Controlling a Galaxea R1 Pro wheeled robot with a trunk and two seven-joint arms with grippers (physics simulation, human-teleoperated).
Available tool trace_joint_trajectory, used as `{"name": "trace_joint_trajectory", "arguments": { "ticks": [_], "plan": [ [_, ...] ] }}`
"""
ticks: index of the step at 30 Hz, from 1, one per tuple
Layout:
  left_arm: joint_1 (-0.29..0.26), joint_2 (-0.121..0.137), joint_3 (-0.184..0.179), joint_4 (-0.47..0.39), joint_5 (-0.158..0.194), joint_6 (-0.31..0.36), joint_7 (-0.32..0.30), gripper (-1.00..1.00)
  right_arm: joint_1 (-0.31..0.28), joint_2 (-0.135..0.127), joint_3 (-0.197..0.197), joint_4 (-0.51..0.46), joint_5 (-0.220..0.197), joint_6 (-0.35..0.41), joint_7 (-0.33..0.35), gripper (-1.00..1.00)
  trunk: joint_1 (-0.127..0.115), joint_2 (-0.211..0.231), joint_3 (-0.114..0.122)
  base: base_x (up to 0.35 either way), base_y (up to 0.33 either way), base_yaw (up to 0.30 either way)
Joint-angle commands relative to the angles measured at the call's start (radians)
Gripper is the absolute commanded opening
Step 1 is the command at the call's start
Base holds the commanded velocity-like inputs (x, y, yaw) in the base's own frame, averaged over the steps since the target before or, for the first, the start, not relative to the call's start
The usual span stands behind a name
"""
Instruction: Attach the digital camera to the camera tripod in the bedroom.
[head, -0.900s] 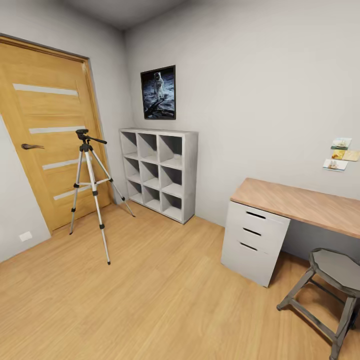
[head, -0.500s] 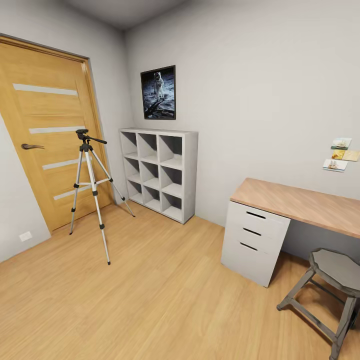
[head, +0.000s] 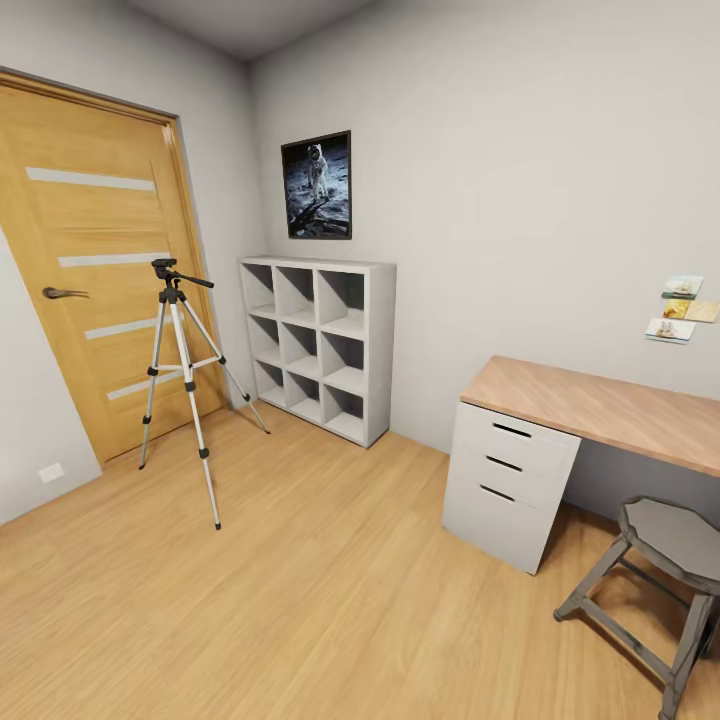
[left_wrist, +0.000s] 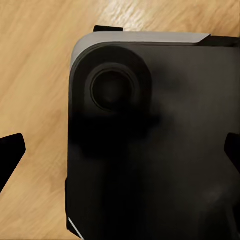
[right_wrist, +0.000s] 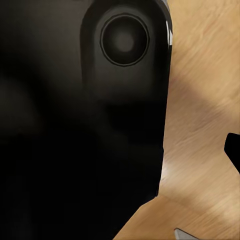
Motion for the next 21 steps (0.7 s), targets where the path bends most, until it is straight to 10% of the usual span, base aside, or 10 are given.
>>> {"name": "trace_joint_trajectory", "arguments": {
  "ticks": [1,21],
  "plan": [
    [0.000,0.000,0.001,0.000,0.008,-0.003,0.000,1.00,0.000,0.000,0.001,0.000,0.000,-0.002,0.001,1.00,0.000,0.000,-0.001,0.000,0.000,0.000],
    [0.000,0.000,0.001,-0.001,0.008,-0.003,0.000,1.00,0.000,0.000,0.000,0.000,0.000,-0.002,0.001,1.00,0.000,0.000,-0.001,0.000,0.000,0.000]
  ]
}}
